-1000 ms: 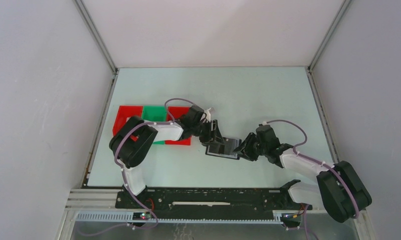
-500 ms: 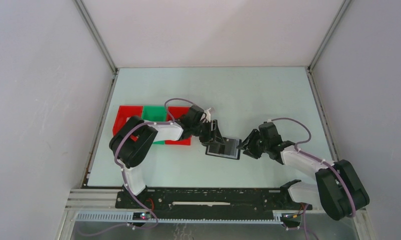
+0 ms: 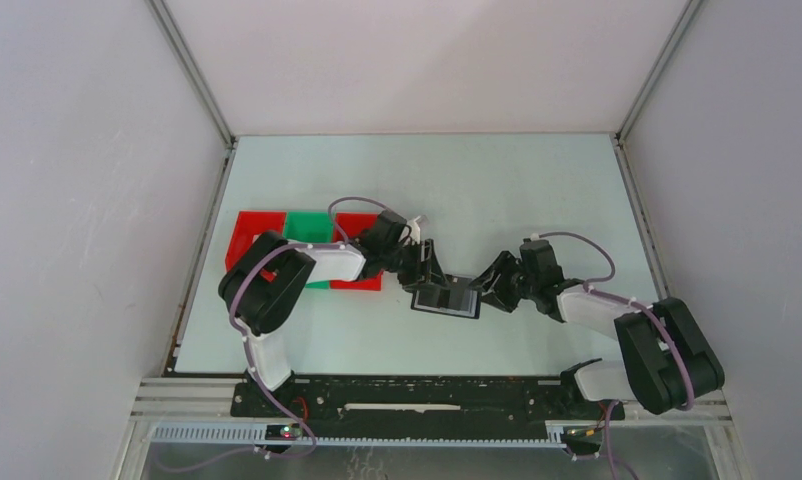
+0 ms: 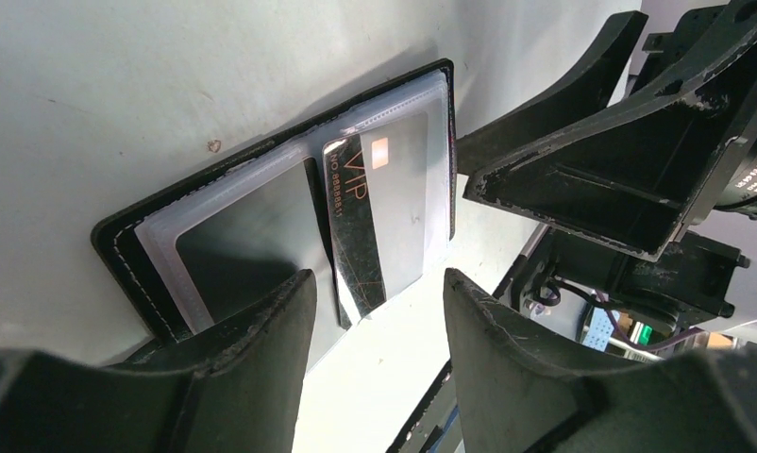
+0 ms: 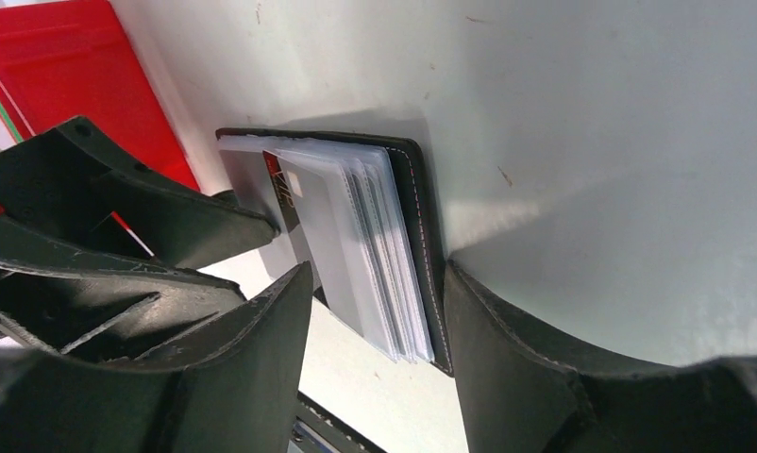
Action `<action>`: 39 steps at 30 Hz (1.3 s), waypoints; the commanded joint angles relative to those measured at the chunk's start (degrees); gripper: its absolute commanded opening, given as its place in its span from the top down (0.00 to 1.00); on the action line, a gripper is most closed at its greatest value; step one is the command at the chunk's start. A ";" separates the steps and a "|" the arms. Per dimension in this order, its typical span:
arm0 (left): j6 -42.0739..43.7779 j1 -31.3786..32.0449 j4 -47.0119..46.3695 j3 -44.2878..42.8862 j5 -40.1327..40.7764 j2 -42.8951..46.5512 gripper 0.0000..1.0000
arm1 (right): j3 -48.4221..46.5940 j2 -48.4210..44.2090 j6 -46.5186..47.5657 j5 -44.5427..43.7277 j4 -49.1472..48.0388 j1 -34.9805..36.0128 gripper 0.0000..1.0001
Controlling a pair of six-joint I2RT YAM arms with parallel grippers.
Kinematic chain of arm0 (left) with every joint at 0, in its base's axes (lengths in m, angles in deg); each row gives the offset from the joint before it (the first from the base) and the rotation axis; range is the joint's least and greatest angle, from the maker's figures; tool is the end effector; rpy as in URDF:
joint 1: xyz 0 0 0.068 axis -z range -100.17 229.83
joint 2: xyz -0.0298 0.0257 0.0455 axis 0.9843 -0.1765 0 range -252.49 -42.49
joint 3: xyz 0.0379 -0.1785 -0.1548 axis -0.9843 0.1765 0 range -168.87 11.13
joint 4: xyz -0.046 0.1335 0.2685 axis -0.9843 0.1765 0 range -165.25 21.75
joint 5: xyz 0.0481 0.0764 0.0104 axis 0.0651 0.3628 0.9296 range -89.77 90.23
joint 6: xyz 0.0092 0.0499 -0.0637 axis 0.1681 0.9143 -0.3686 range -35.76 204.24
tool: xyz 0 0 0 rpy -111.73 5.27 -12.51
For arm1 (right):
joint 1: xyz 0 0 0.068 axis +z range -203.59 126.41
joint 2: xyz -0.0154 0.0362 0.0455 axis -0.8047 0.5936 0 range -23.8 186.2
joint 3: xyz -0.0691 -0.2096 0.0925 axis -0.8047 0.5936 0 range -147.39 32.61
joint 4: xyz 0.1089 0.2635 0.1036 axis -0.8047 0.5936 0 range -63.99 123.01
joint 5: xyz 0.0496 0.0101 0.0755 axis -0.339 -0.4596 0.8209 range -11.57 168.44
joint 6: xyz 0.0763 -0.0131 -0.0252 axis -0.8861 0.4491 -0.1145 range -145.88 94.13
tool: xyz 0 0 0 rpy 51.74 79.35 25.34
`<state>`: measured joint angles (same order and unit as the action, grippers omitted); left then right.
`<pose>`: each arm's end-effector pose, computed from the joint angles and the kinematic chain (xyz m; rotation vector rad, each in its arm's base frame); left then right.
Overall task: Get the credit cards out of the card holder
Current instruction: Remove the credit card from the card holder.
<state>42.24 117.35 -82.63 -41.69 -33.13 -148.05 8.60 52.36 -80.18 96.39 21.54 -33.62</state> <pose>0.2920 -0.2731 0.0457 0.2183 2.6151 -1.2837 0.2606 0.1177 0.0401 0.6108 2.5115 0.9278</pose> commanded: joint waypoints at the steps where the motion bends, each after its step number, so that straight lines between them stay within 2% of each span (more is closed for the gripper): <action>1: 2.40 -1.05 3.43 2.44 3.48 -2.58 0.41 | 2.19 3.26 -0.84 0.92 -4.19 -0.22 0.36; 16: 2.51 -1.12 2.56 3.41 3.45 -3.68 0.41 | 13.02 5.12 -11.87 14.16 -33.23 -2.74 0.43; 20: 2.45 -1.17 2.37 3.59 3.39 -3.85 0.41 | 13.55 4.62 -12.10 13.91 -34.50 -2.74 0.46; 28: 2.71 -1.13 2.37 3.43 3.05 -4.56 0.41 | 13.53 5.48 -11.81 14.73 -37.98 -2.58 0.62; 34: 2.80 -1.20 2.37 3.34 2.99 -4.67 0.41 | 12.04 6.83 -10.34 13.90 -36.24 -1.21 0.56; 36: 2.80 -1.18 2.37 3.34 2.95 -4.68 0.41 | 11.97 7.21 -9.92 13.46 -35.88 -0.87 0.56; 39: 2.80 -1.15 2.37 3.32 2.88 -4.64 0.41 | 12.16 8.57 -9.91 13.46 -36.69 -0.70 0.62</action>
<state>42.22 116.50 -86.32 -41.08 -35.17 -149.42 22.04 59.48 -90.91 110.01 -13.19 -34.95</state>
